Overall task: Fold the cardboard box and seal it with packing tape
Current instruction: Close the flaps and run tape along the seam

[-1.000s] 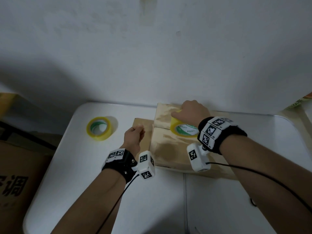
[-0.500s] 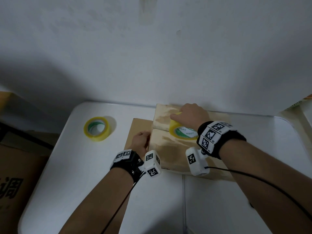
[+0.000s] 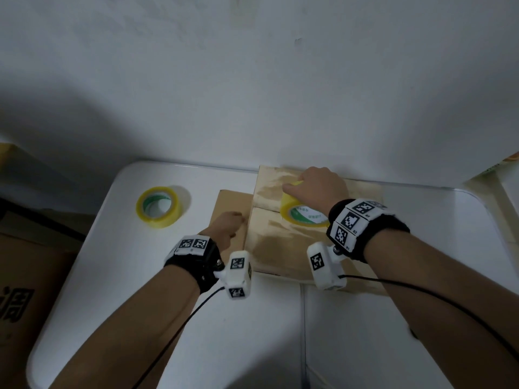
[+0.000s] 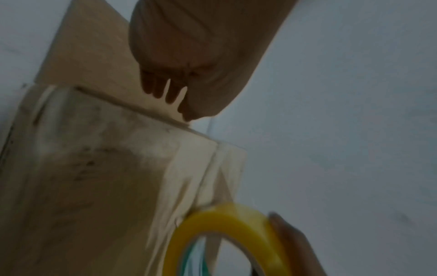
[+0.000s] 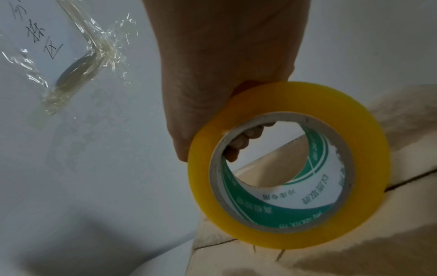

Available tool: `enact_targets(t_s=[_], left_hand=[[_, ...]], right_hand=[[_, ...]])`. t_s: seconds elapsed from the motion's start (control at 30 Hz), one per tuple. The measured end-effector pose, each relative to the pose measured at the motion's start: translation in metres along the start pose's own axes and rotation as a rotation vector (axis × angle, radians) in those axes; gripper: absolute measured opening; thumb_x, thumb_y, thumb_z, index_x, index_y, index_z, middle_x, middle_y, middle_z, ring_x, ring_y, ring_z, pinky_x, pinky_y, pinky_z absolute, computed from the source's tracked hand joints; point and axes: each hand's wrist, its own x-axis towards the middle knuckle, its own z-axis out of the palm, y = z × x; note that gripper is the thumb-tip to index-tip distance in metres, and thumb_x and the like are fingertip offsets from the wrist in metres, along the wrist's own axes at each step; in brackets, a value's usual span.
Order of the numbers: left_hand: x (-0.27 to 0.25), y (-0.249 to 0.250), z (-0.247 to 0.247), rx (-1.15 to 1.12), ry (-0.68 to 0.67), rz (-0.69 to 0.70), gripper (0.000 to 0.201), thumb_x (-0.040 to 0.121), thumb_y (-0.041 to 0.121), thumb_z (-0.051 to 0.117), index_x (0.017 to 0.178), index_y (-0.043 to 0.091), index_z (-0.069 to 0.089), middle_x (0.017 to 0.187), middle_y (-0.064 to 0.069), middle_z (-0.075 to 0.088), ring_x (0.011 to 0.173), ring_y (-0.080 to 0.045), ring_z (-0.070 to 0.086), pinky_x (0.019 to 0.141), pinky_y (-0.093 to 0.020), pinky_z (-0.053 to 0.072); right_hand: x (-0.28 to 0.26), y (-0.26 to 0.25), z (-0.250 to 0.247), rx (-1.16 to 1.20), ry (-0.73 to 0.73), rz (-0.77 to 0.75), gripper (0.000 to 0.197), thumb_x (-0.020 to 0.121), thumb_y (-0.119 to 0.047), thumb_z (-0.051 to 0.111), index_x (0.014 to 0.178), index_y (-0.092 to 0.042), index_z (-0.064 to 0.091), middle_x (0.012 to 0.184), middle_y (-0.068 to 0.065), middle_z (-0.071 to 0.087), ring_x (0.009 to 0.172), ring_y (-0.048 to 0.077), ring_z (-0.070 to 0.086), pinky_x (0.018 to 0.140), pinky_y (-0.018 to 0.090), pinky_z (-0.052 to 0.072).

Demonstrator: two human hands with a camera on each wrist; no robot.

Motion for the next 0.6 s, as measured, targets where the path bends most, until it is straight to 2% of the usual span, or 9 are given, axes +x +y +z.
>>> enact_targets(t_s=[0.07, 0.13, 0.2, 0.27, 0.33, 0.4, 0.47, 0.53, 0.6], left_hand=[[-0.008, 0.002, -0.001, -0.055, -0.004, 0.153, 0.035, 0.101, 0.022, 0.041, 0.127, 0.006, 0.059, 0.127, -0.012, 0.061, 0.121, -0.03, 0.053, 0.104, -0.039, 0.042], [-0.025, 0.006, 0.007, -0.075, -0.132, 0.294, 0.05, 0.098, 0.043, 0.035, 0.126, 0.01, 0.06, 0.127, -0.009, 0.063, 0.122, -0.027, 0.055, 0.105, -0.042, 0.041], [-0.039, 0.009, 0.018, 0.019, -0.195, 0.347, 0.075, 0.09, 0.066, 0.026, 0.142, 0.016, 0.044, 0.146, -0.004, 0.047, 0.136, -0.02, 0.04, 0.114, -0.039, 0.03], [-0.037, 0.01, 0.024, 0.032, -0.171, 0.305, 0.076, 0.095, 0.064, 0.017, 0.151, 0.014, 0.028, 0.155, -0.003, 0.031, 0.144, -0.019, 0.026, 0.118, -0.037, 0.021], [-0.03, 0.013, 0.024, -0.06, -0.173, 0.195, 0.071, 0.099, 0.058, 0.016, 0.148, 0.01, 0.034, 0.149, -0.009, 0.041, 0.136, -0.025, 0.041, 0.111, -0.039, 0.036], [-0.025, 0.014, 0.021, -0.117, -0.152, 0.097, 0.072, 0.099, 0.058, 0.016, 0.14, 0.007, 0.046, 0.131, -0.015, 0.058, 0.116, -0.028, 0.058, 0.091, -0.036, 0.052], [-0.024, 0.015, 0.019, -0.176, -0.203, 0.039, 0.072, 0.1, 0.057, 0.012, 0.133, 0.007, 0.052, 0.118, -0.013, 0.065, 0.104, -0.025, 0.063, 0.083, -0.034, 0.054], [-0.026, 0.018, 0.019, -0.172, -0.243, 0.011, 0.07, 0.098, 0.059, 0.007, 0.12, 0.014, 0.056, 0.105, -0.009, 0.068, 0.094, -0.021, 0.065, 0.077, -0.032, 0.055], [-0.028, 0.021, 0.016, -0.164, -0.248, 0.008, 0.078, 0.093, 0.067, 0.006, 0.122, 0.016, 0.057, 0.109, -0.008, 0.068, 0.1, -0.021, 0.064, 0.086, -0.035, 0.054]], right_hand=[[-0.001, 0.0, 0.0, 0.009, 0.0, -0.003, 0.044, 0.078, -0.052, 0.055, 0.077, -0.009, 0.065, 0.074, 0.005, 0.061, 0.063, 0.023, 0.055, 0.059, 0.026, 0.043], [-0.001, -0.001, 0.0, 0.012, -0.003, -0.003, 0.045, 0.078, -0.052, 0.055, 0.081, -0.008, 0.066, 0.074, 0.004, 0.06, 0.064, 0.022, 0.054, 0.058, 0.026, 0.042], [-0.002, -0.002, 0.0, 0.007, -0.004, 0.001, 0.043, 0.078, -0.052, 0.055, 0.077, -0.01, 0.063, 0.072, 0.003, 0.059, 0.065, 0.023, 0.055, 0.058, 0.026, 0.042], [-0.001, -0.003, 0.0, 0.001, 0.0, 0.002, 0.041, 0.077, -0.051, 0.055, 0.071, -0.011, 0.059, 0.07, 0.003, 0.059, 0.065, 0.024, 0.057, 0.057, 0.026, 0.041], [-0.002, -0.003, 0.001, 0.001, -0.002, 0.0, 0.04, 0.077, -0.05, 0.055, 0.071, -0.01, 0.059, 0.071, 0.004, 0.059, 0.064, 0.023, 0.055, 0.057, 0.026, 0.04], [-0.002, -0.003, 0.001, -0.002, 0.004, -0.001, 0.04, 0.078, -0.049, 0.056, 0.075, -0.01, 0.062, 0.072, 0.004, 0.059, 0.064, 0.024, 0.054, 0.058, 0.026, 0.04], [-0.002, -0.002, 0.002, -0.004, 0.007, 0.004, 0.042, 0.078, -0.05, 0.055, 0.077, -0.009, 0.064, 0.071, 0.003, 0.058, 0.064, 0.024, 0.055, 0.06, 0.026, 0.042], [-0.002, -0.003, 0.003, -0.002, 0.008, 0.007, 0.044, 0.077, -0.052, 0.055, 0.077, -0.008, 0.065, 0.069, 0.003, 0.058, 0.067, 0.025, 0.06, 0.063, 0.027, 0.046], [-0.001, -0.002, 0.004, 0.008, 0.01, 0.004, 0.048, 0.077, -0.053, 0.055, 0.082, -0.007, 0.068, 0.073, 0.004, 0.062, 0.071, 0.025, 0.063, 0.065, 0.028, 0.048]])
